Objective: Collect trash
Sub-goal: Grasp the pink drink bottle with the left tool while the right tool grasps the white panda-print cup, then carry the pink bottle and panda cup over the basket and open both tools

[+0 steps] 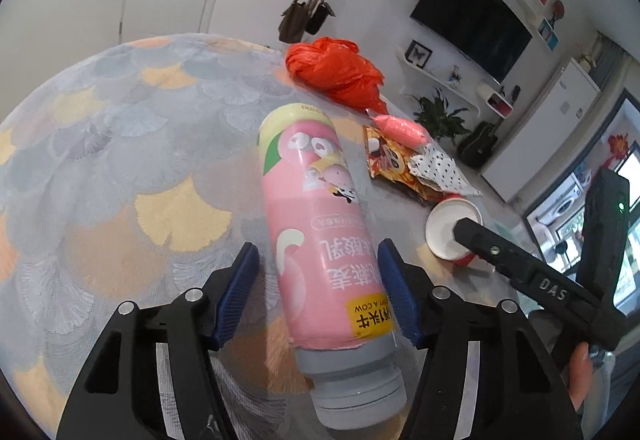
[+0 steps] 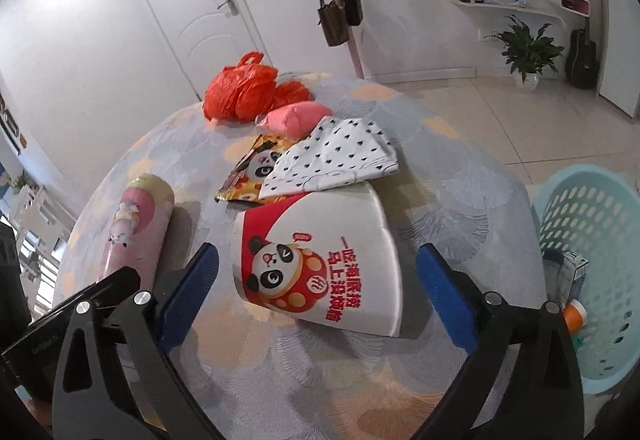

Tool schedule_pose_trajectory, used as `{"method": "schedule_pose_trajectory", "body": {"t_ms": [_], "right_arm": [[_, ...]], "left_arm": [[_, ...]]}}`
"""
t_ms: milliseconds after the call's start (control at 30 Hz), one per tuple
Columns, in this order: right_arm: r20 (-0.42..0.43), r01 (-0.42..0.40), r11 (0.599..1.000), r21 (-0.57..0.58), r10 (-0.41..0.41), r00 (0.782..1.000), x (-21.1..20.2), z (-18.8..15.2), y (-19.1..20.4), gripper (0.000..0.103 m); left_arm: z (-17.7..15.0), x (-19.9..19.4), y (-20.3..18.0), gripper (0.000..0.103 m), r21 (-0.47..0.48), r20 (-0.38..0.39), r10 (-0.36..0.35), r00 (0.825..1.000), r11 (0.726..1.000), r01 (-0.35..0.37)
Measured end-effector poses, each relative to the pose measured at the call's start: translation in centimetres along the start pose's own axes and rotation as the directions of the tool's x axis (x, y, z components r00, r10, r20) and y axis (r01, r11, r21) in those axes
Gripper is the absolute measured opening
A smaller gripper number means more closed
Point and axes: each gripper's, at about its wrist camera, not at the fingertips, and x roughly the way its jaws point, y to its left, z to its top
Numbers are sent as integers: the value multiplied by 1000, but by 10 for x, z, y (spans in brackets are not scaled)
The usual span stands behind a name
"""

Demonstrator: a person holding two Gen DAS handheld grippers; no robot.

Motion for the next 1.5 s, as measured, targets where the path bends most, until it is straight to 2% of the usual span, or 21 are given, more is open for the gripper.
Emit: {"method": "schedule_pose_trajectory", "body": {"t_ms": [67,100,133,200,267,300,333,433,500,567,667,867,1133,1333,1500], "right_arm": [[-6,2,1000,-20,-2,1000,2,0,4,86],[-10,-2,1000,-29,2,1000,3,-1,6,77],[-19,-8,999,-46,7,1000,4,-2,8,73],[-11,-6,997,-83,5,1000,4,-3,15,73],[13,-11,993,-117,13,1000,-2,-6,21,73],[28,-11,991,-131,15,999,-5,-7,23,72],[34,-22,990,-141,27,999,-7,-8,24,72],[63,-70,985,-159,81,995,-16,-10,26,72],[124,-101,980,-170,123,985,-32,-12,25,72],[154,-115,980,-160,140,978,-43,-16,23,72],[193,-110,984,-138,136,972,-62,-22,16,72],[283,-36,992,-118,69,957,-115,-16,-6,72],[370,65,998,-23,-52,927,-172,-9,-60,72],[370,123,989,82,-144,918,-196,-10,-109,72],[303,181,960,214,-241,922,-195,-18,-164,72]], "left_arm": [[1,1,-2,62,12,1,11,1000,1000,-11],[1,3,-5,65,21,-1,17,1000,1000,-17],[1,4,-6,66,29,-3,22,1000,999,-22],[0,6,-11,65,58,-3,54,999,997,-53],[-1,7,-16,59,82,5,90,996,993,-90],[-1,6,-16,52,83,5,72,997,994,-73],[-2,6,-16,50,81,3,63,998,995,-63],[-6,0,-15,49,70,9,54,999,996,-54],[-11,-9,-15,48,57,37,16,999,998,-18],[-16,-18,-21,48,77,69,-1,998,997,-4],[-18,-35,-34,46,104,104,-68,992,993,57],[-9,-53,-66,46,135,133,-190,973,976,172],[7,-52,-141,46,239,148,-320,936,930,280],[11,-28,-198,46,290,108,-380,918,896,337],[9,9,-235,47,298,37,-400,916,879,372]]}}
